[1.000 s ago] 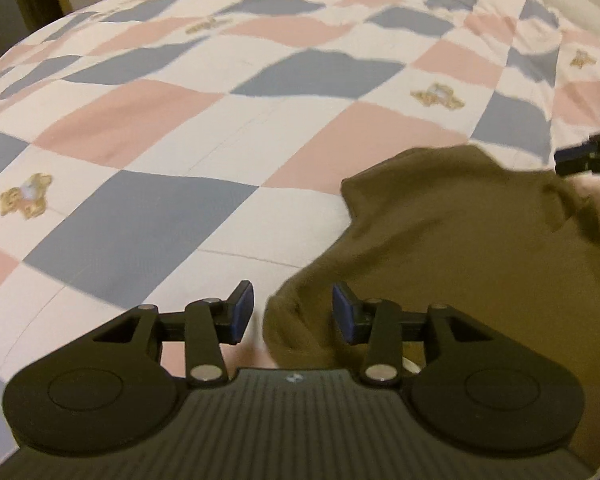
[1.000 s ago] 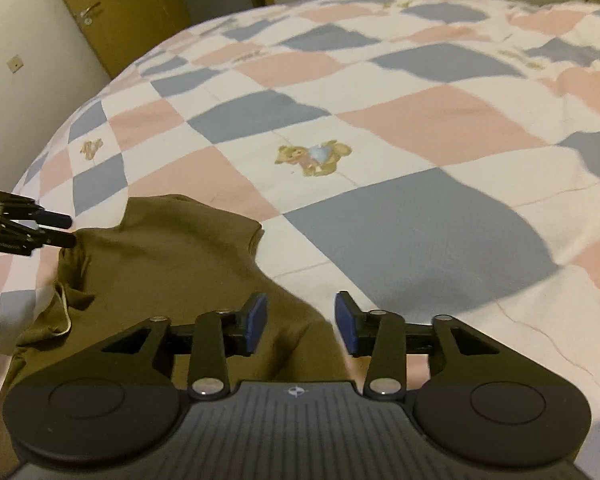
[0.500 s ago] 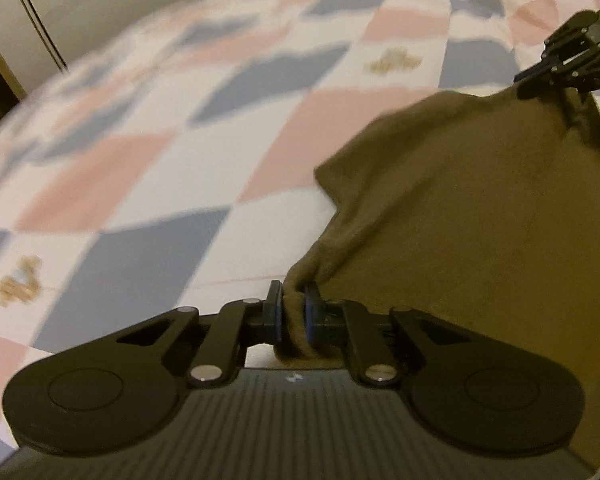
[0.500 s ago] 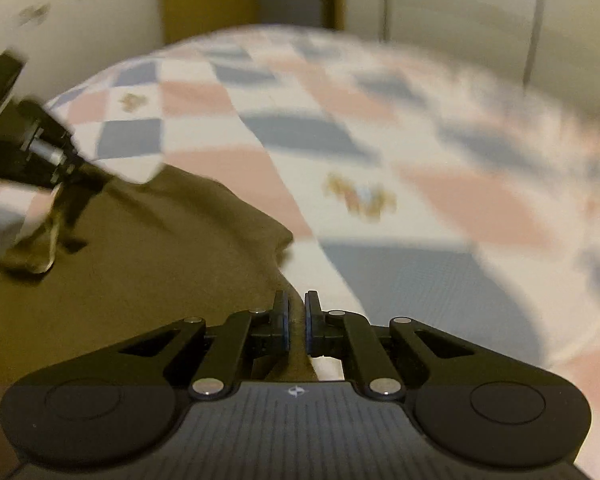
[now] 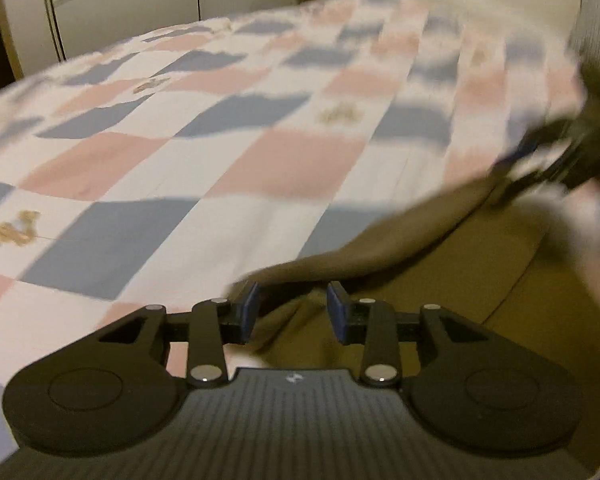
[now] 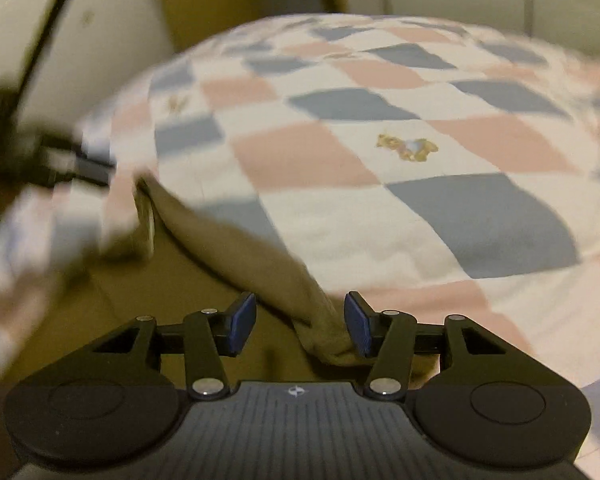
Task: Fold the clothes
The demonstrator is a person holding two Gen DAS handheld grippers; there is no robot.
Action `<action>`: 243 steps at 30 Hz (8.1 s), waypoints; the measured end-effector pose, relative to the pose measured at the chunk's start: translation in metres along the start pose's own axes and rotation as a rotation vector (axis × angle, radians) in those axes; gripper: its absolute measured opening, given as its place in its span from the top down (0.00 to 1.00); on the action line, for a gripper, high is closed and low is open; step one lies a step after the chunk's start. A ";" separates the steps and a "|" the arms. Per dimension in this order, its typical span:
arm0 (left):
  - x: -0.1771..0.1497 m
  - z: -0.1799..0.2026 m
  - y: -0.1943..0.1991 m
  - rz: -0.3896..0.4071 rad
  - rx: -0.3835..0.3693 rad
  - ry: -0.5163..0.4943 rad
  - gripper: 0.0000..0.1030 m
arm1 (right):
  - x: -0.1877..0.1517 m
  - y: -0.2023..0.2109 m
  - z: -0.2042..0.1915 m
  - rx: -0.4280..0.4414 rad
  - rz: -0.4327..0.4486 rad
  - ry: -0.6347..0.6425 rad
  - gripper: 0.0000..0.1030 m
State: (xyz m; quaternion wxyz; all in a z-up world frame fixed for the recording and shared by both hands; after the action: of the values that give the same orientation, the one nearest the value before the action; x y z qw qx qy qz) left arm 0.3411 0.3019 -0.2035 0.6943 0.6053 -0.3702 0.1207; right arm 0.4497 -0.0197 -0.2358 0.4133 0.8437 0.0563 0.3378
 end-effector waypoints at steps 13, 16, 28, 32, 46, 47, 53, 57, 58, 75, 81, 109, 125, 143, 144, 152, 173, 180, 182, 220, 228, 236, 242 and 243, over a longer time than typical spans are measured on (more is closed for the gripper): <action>0.046 -0.044 -0.134 -0.260 -0.115 0.264 0.57 | 0.085 -0.028 0.038 -0.022 0.027 -0.302 0.45; 0.028 -0.043 -0.157 -0.387 -0.193 0.362 0.58 | 0.097 -0.036 0.042 -0.102 0.012 -0.310 0.42; -0.004 -0.016 -0.141 -0.311 -0.319 0.387 0.60 | 0.048 -0.103 0.060 0.189 -0.336 -0.458 0.43; -0.002 -0.014 -0.143 -0.308 -0.302 0.377 0.78 | 0.046 -0.100 0.053 0.237 -0.341 -0.440 0.43; 0.001 -0.006 -0.130 -0.300 -0.261 0.346 0.77 | 0.070 -0.117 0.046 0.110 -0.356 -0.324 0.47; 0.003 -0.005 -0.130 -0.287 -0.257 0.348 0.85 | 0.067 -0.120 0.041 0.116 -0.387 -0.292 0.72; 0.029 -0.007 -0.115 -0.190 -0.177 0.262 0.95 | 0.069 -0.100 0.018 0.102 -0.295 -0.089 0.85; 0.056 -0.010 -0.085 -0.071 -0.127 0.204 0.95 | 0.076 -0.057 -0.002 0.086 -0.063 0.060 0.85; 0.058 -0.005 -0.076 -0.055 -0.127 0.178 0.95 | 0.069 -0.045 -0.010 0.099 -0.030 0.102 0.85; 0.010 0.036 -0.033 0.000 -0.119 0.247 0.86 | 0.026 -0.021 0.011 0.019 -0.002 -0.300 0.62; 0.014 0.049 -0.082 -0.136 -0.103 0.214 0.86 | 0.045 -0.071 0.002 -0.113 -0.060 -0.215 0.91; 0.010 0.088 -0.065 -0.113 -0.257 0.221 0.63 | 0.042 -0.024 -0.020 -0.096 -0.061 0.101 0.55; -0.006 0.162 -0.088 -0.140 -0.303 -0.103 0.83 | -0.066 -0.012 0.030 -0.012 -0.255 -0.119 0.82; 0.027 0.134 -0.108 -0.083 -0.252 0.170 0.98 | -0.005 -0.024 -0.006 -0.167 -0.172 0.501 0.89; 0.031 0.135 -0.106 -0.060 -0.213 0.134 0.98 | -0.013 -0.019 -0.005 -0.174 -0.152 0.507 0.90; 0.010 0.208 -0.089 -0.031 -0.061 -0.599 0.98 | -0.079 -0.010 -0.001 -0.265 -0.197 0.537 0.83; -0.025 0.181 -0.042 -0.056 0.143 -0.682 0.87 | -0.043 0.001 -0.003 -0.197 -0.019 0.110 0.67; -0.018 0.114 -0.051 -0.088 0.204 -0.383 0.82 | -0.033 -0.016 -0.048 -0.056 0.062 0.147 0.48; -0.040 0.117 -0.063 -0.151 0.209 -0.393 0.81 | -0.055 -0.035 -0.051 -0.056 -0.006 0.167 0.45; -0.070 0.120 0.010 -0.269 0.285 0.232 0.72 | -0.130 0.049 -0.062 -0.212 0.140 -0.089 0.36; -0.088 0.147 0.058 -0.310 0.283 0.285 0.70 | -0.176 0.094 -0.109 -0.225 0.201 -0.178 0.36; -0.100 0.165 0.116 -0.267 0.283 0.257 0.70 | -0.214 0.140 -0.154 -0.247 0.271 -0.193 0.36; -0.108 0.181 0.144 -0.255 0.267 0.233 0.69 | -0.237 0.158 -0.175 -0.249 0.274 -0.207 0.36; -0.110 0.183 0.144 -0.258 0.264 0.231 0.69 | -0.240 0.160 -0.178 -0.250 0.271 -0.210 0.36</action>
State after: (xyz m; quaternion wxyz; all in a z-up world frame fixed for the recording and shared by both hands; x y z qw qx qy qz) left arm 0.1084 0.1970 -0.1686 0.6564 0.7155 -0.1885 0.1471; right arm 0.1273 -0.0965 -0.1675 0.4694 0.8163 -0.1435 0.3047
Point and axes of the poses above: each gripper's, at about its wrist camera, not at the fingertips, and y roughly against the way its jaws point, z to its right, x to its top, the point moved 5 cm from there along -y, roughly the way its jaws point, and after that the axes turned 12 degrees about -y, right-handed, at the moved point
